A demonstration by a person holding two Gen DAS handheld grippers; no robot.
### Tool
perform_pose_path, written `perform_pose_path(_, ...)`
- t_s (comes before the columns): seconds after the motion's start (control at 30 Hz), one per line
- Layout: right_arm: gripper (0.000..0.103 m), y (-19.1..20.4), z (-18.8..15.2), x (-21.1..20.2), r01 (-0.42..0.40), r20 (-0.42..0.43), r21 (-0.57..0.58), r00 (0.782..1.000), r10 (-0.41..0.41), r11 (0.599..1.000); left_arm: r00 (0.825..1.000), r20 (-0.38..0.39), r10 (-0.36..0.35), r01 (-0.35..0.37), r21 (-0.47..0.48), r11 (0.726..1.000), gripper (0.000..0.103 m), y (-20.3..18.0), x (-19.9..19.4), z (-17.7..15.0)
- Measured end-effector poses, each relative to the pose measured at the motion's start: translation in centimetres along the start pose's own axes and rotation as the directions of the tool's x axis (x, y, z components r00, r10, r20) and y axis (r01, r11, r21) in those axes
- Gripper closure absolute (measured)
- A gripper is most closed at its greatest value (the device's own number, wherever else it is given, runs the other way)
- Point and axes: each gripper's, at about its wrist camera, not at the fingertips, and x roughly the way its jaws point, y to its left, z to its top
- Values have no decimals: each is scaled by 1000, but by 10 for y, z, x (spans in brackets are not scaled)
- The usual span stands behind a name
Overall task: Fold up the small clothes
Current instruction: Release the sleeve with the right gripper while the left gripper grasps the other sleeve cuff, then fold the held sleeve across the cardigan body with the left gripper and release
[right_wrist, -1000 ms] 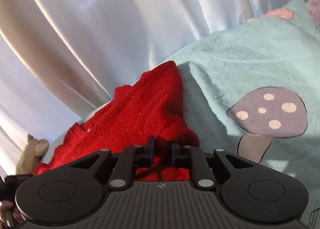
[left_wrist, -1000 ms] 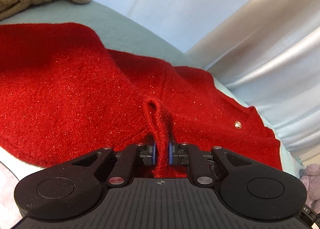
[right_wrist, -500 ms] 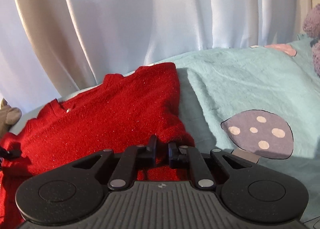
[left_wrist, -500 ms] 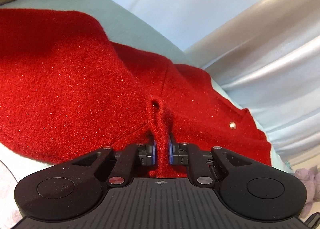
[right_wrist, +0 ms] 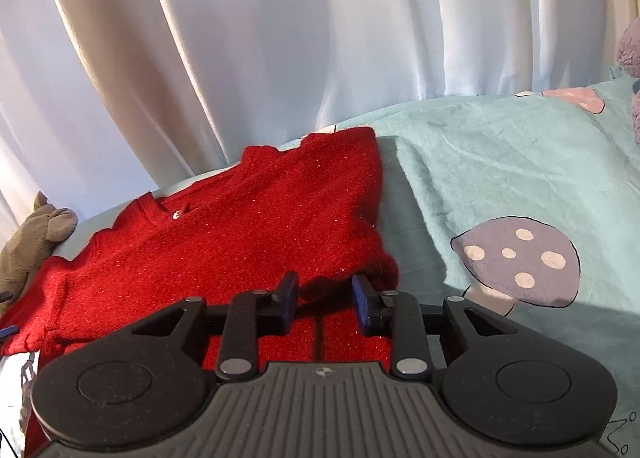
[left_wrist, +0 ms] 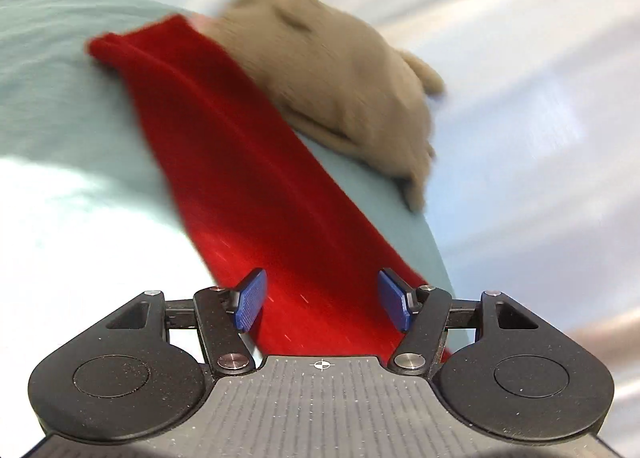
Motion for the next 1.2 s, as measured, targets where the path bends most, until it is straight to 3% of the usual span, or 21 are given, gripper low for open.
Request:
perform_pose_path(0.07, 71, 1, -3, -7, -7, 0, -8, 1000, 7, 1000, 998, 64, 21, -14, -100, 995, 37, 27, -5, 23)
perform_pose_path(0.27, 68, 8, -11, -2, -20, -39, 2, 999, 20, 1000, 992, 120, 35, -2, -264, 965, 45, 75, 4, 61)
perform_pose_path(0.43, 68, 21, -10, 2, -35, -51, -25, 998, 34, 999, 990, 138, 6, 37, -308, 951, 66, 90, 16, 76)
perform_pose_path(0.6, 68, 26, -9, 4, -32, -55, -31, 998, 30, 999, 988, 153, 18, 33, -325, 945, 69, 92, 24, 87)
perform_pose_path(0.63, 68, 27, -9, 4, -32, -54, -31, 998, 30, 999, 988, 149, 36, 15, -328, 944, 82, 91, 23, 88)
perform_pose_path(0.67, 68, 27, -9, 3, -30, -54, -32, 998, 29, 999, 989, 142, 49, -3, -310, 951, 91, 87, 22, 88)
perform_pose_path(0.8, 68, 28, -10, 0, -28, -40, -31, 999, 27, 999, 984, 174, 48, -41, -45, 998, 92, 34, 10, 77)
perform_pose_path(0.9, 68, 26, -9, -3, -27, -27, -22, 999, 27, 999, 987, 161, -20, -7, 168, 986, 92, -23, 0, 52)
perform_pose_path(1.0, 68, 25, -9, -7, -28, -15, -16, 1000, 27, 999, 988, 98, -124, 77, 385, 920, 92, -87, -9, 9)
perform_pose_path(1.03, 68, 25, -10, -8, -29, -12, -13, 1000, 29, 999, 985, 52, -163, 120, 466, 877, 92, -110, -13, -14)
perform_pose_path(1.1, 68, 25, -10, -10, -33, -6, -10, 999, 33, 999, 975, -43, -219, 198, 619, 760, 92, -151, -19, -65)
perform_pose_path(1.2, 68, 25, -10, -13, -40, 4, -7, 999, 40, 999, 948, -207, -243, 310, 781, 543, 92, -190, -23, -159)
